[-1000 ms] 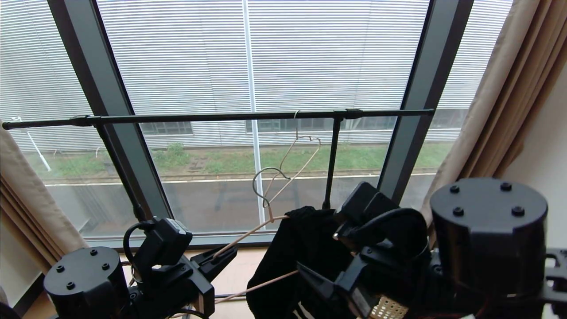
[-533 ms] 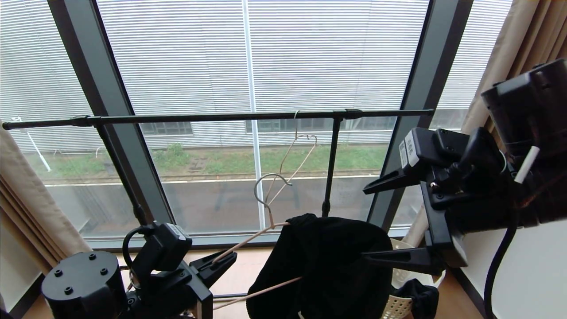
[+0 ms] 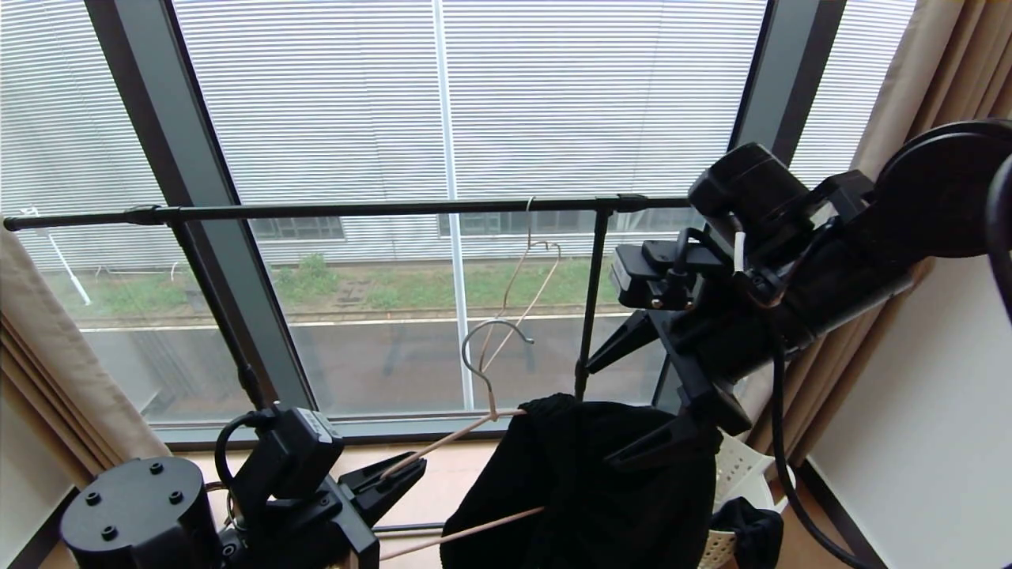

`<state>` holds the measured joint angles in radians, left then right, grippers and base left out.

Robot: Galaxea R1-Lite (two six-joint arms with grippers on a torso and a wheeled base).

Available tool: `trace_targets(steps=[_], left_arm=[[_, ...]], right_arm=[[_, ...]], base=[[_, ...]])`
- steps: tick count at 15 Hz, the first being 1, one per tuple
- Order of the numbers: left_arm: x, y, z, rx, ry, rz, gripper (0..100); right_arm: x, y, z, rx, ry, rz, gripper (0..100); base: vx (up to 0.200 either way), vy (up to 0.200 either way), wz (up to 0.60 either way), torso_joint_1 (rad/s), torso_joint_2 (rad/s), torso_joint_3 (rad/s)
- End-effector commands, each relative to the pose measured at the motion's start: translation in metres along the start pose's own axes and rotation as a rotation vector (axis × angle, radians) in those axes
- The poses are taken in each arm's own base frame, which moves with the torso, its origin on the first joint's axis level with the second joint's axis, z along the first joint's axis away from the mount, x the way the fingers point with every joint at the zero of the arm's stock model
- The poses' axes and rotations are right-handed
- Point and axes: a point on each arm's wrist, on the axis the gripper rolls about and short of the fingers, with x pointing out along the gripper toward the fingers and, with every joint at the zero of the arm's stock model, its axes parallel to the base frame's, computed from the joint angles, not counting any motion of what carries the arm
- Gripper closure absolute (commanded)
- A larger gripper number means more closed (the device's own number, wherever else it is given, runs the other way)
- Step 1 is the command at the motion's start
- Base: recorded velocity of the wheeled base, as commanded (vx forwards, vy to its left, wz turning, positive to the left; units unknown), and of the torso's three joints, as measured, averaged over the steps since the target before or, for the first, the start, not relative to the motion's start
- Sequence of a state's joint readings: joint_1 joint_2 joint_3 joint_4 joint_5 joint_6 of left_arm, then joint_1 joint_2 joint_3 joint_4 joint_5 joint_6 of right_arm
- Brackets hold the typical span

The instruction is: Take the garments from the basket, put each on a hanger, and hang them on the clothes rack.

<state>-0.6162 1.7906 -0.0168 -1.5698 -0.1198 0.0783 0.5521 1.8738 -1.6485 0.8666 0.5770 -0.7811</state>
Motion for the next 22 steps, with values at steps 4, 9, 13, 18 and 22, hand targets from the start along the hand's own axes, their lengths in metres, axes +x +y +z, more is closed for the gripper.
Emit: trace_targets(steps=[4, 9, 13, 18, 22], left_arm=[[-0.003, -0.001, 0.004, 0.005, -0.023, -0.002, 100], [-0.004, -0.001, 0.005, 0.009, -0.028, -0.003, 100], [-0.004, -0.001, 0.006, 0.008, -0.032, -0.002, 100], [-0.004, -0.001, 0.007, 0.009, -0.04, -0.002, 100], [-0.004, -0.001, 0.007, 0.007, -0.037, 0.0, 100]], right_arm=[[0.032, -0.023, -0.002, 0.035, -0.029, 0.105, 0], [0.052, -0.028, -0.004, 0.042, -0.005, 0.135, 0], [0.058, -0.03, -0.007, 0.051, 0.004, 0.144, 0], [0.059, -0.03, -0.005, 0.046, 0.004, 0.147, 100], [0.061, -0.028, -0.003, 0.058, 0.006, 0.152, 100]], base=[[0.0, 0.0, 0.0, 0.0, 0.0, 0.0], [0.0, 0.0, 0.0, 0.0, 0.0, 0.0], [0.0, 0.0, 0.0, 0.0, 0.0, 0.0], [0.0, 0.0, 0.0, 0.0, 0.0, 0.0], [0.0, 0.0, 0.0, 0.0, 0.0, 0.0]])
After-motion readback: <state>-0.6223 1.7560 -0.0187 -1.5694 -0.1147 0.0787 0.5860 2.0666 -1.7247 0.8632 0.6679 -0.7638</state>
